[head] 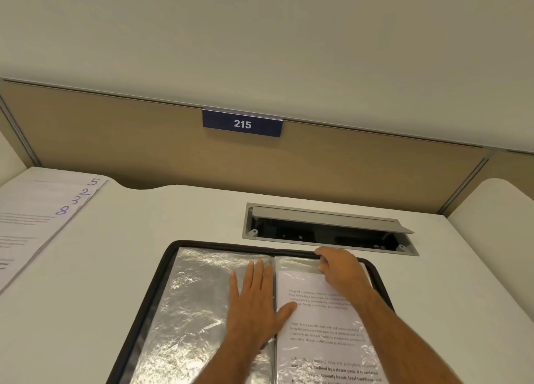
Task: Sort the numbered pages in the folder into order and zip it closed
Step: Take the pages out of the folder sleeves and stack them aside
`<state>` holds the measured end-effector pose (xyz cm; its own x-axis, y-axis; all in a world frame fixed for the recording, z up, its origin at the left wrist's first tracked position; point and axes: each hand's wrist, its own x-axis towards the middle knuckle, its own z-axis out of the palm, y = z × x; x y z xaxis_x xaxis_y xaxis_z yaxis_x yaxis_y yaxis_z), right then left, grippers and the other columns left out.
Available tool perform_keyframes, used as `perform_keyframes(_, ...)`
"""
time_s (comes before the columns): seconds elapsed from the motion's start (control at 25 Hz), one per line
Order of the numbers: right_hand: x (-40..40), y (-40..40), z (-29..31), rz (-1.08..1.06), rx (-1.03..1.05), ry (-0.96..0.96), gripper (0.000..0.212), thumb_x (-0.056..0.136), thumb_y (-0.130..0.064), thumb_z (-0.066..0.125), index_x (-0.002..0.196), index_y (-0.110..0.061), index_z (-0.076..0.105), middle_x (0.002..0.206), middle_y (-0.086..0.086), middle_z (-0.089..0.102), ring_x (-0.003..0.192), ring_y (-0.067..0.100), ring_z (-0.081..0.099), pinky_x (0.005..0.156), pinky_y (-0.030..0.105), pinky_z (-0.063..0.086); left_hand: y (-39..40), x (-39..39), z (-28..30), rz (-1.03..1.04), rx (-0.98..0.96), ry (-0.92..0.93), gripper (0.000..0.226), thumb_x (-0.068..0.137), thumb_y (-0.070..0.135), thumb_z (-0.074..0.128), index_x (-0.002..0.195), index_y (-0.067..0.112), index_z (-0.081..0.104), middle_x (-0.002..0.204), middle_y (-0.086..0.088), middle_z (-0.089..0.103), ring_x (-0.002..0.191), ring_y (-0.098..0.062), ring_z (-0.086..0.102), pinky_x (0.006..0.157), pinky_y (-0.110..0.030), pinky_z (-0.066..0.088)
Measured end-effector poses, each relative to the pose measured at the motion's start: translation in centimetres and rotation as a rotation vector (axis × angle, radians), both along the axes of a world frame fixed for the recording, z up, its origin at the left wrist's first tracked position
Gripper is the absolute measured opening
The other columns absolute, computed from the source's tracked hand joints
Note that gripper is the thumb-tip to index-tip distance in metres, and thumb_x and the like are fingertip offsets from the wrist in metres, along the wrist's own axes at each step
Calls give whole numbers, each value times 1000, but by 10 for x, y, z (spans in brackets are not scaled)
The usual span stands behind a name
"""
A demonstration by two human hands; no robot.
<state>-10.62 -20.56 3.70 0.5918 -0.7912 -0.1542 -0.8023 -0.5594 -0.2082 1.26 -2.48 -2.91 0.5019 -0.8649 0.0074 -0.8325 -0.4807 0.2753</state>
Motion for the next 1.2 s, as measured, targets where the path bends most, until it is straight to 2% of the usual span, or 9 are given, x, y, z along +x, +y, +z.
perform_keyframes(0.2, 4, -3, 1, 35, -35, 26, 39, 99, -26, 61, 137, -23, 56, 136, 2, 61, 121, 19, 58, 111, 31, 42, -1, -3, -5, -57, -8, 46, 96, 87, 85, 30, 150, 14, 44, 153, -10, 44, 141, -32, 43, 114, -54, 1)
perform_keyframes(0.28, 3, 0, 1, 55, -69, 67, 43, 98, -28, 62, 140, -26, 54, 141, 1, 58, 126, 20, 56, 112, 33, 40, -1, -2, -8, -55, -20, 47, 95, 87, 85, 33, 146, 13, 50, 150, -10, 49, 137, -32, 47, 114, -53, 5)
perform_keyframes(0.36, 2, 3, 3, 88, -109, 122, 40, 98, -30, 62, 137, -28, 56, 137, -1, 60, 122, 19, 58, 110, 32, 42, 0, 0, -4, -46, -10, 65, 99, 86, 87, 26, 155, 16, 35, 161, -9, 30, 147, -31, 31, 115, -54, -3)
perform_keyframes(0.48, 0, 7, 9, 140, -165, 147, 24, 98, -31, 59, 121, -28, 65, 121, -4, 68, 108, 14, 60, 105, 28, 44, 0, 0, -4, -37, 13, -6, 101, 85, 88, 9, 159, 23, -10, 165, -1, -17, 153, -25, -13, 116, -56, -20)
perform_keyframes(0.6, 1, 9, 11, 195, -188, 129, 18, 96, -29, 59, 112, -25, 68, 118, -8, 62, 110, 13, 52, 106, 28, 38, 1, 0, -3, -30, 31, -16, 100, 85, 87, 7, 158, 22, -15, 165, -2, -20, 152, -23, -19, 117, -58, -18)
perform_keyframes(0.8, 8, 7, 21, 189, 15, 103, 12, 86, -16, 63, 89, -27, 60, 91, -6, 64, 87, 13, 58, 79, 21, 49, 1, 0, -5, -30, 25, -44, 100, 86, 87, 7, 158, 21, -15, 162, -1, -22, 152, -23, -18, 118, -59, -17)
perform_keyframes(0.88, 11, 3, 24, 179, 16, 117, 12, 83, -16, 65, 88, -26, 62, 90, -6, 65, 86, 12, 58, 79, 23, 50, -2, 1, -8, -27, -5, -14, 101, 86, 88, 10, 160, 20, -4, 164, -3, -13, 153, -25, -10, 117, -60, -14)
perform_keyframes(1.04, 18, 0, 24, 197, 98, 163, 16, 84, -12, 64, 79, -27, 60, 83, -4, 64, 81, 13, 60, 72, 22, 50, -2, 2, -13, -60, 9, 46, 98, 86, 86, 28, 150, 13, 43, 156, -11, 40, 144, -32, 38, 114, -58, 8)
perform_keyframes(1.2, 20, -5, 28, 166, 175, 118, 14, 95, -16, 56, 83, -20, 62, 90, 2, 67, 67, 10, 60, 59, 23, 51, -4, 1, -17, -55, -38, 17, 95, 87, 84, 32, 145, 11, 50, 150, -12, 48, 138, -32, 46, 110, -62, 15)
